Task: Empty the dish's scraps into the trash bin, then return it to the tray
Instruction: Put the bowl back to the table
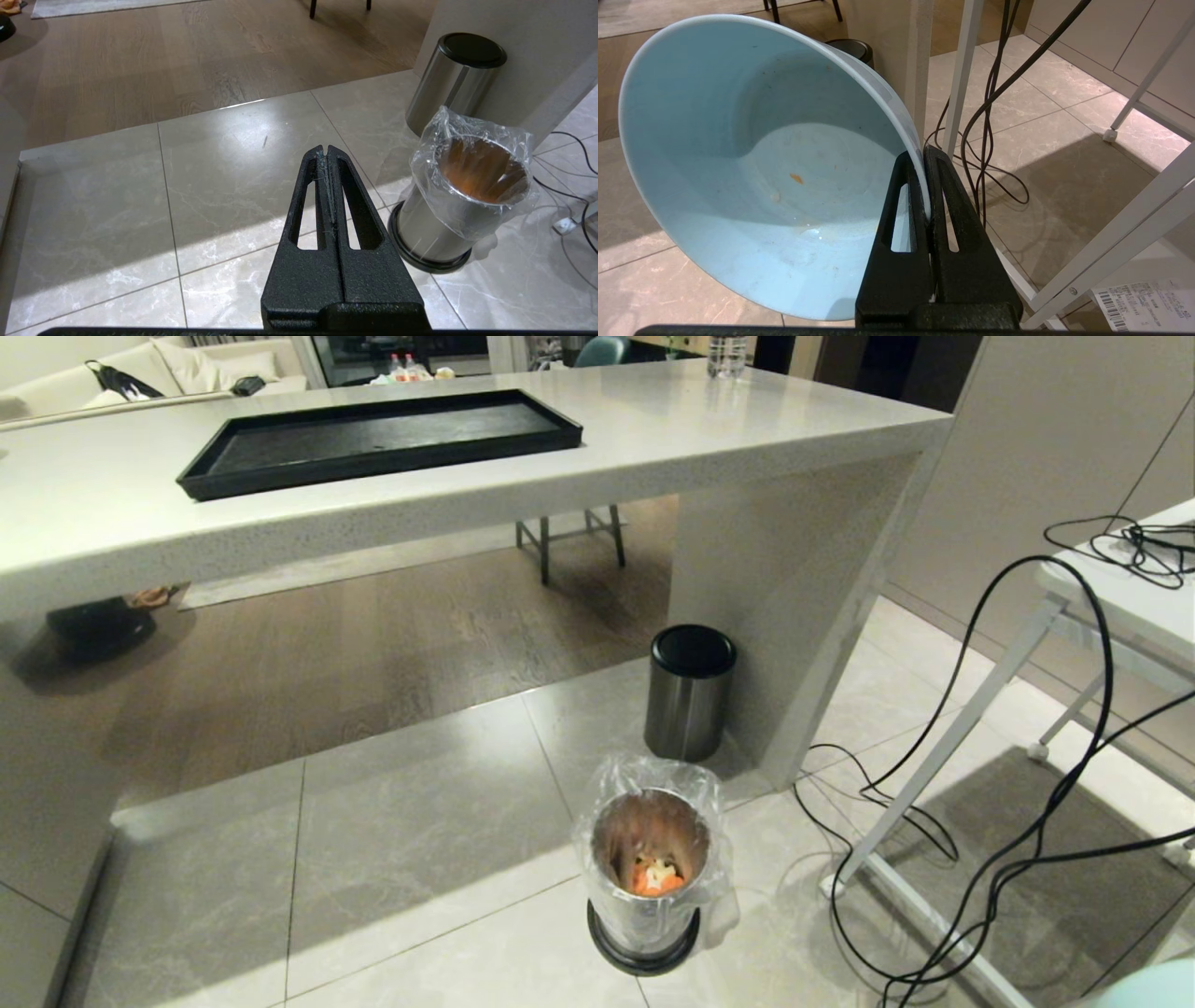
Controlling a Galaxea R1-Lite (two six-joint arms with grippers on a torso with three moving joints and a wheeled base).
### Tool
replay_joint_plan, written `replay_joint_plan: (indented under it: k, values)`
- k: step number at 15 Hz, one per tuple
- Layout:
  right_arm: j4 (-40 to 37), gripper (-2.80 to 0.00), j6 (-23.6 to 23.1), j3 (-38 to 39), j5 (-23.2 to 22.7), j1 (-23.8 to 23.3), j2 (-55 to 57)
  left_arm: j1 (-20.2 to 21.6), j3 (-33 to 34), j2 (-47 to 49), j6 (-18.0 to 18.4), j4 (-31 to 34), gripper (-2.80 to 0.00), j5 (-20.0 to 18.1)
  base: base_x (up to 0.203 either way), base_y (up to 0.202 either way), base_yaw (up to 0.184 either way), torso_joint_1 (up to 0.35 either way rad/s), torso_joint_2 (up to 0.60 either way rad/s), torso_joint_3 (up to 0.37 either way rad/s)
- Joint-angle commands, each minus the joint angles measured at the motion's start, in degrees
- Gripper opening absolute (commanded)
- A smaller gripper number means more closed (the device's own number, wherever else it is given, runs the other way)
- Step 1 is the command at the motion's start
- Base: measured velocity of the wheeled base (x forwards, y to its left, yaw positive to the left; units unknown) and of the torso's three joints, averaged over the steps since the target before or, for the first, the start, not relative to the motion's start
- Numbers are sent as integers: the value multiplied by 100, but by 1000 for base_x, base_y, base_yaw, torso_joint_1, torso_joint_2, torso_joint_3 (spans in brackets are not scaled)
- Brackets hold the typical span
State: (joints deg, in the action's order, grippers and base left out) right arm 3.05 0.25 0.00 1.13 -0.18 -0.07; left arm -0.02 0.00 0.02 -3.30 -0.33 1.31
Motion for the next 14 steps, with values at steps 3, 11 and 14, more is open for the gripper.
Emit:
replay_joint_plan:
  k: [3, 11, 14]
  values:
    - [3, -280, 1, 0, 2, 1, 7, 2, 0, 6, -4, -2, -280, 1, 0, 0, 0, 0, 0, 0]
    - [4, -280, 1, 0, 2, 1, 7, 1, 0, 6, -4, -2, -280, 1, 0, 0, 0, 0, 0, 0]
    - [-16, -280, 19, 0, -7, 1, 7, 2, 0, 5, -4, -2, -280, 1, 0, 0, 0, 0, 0, 0]
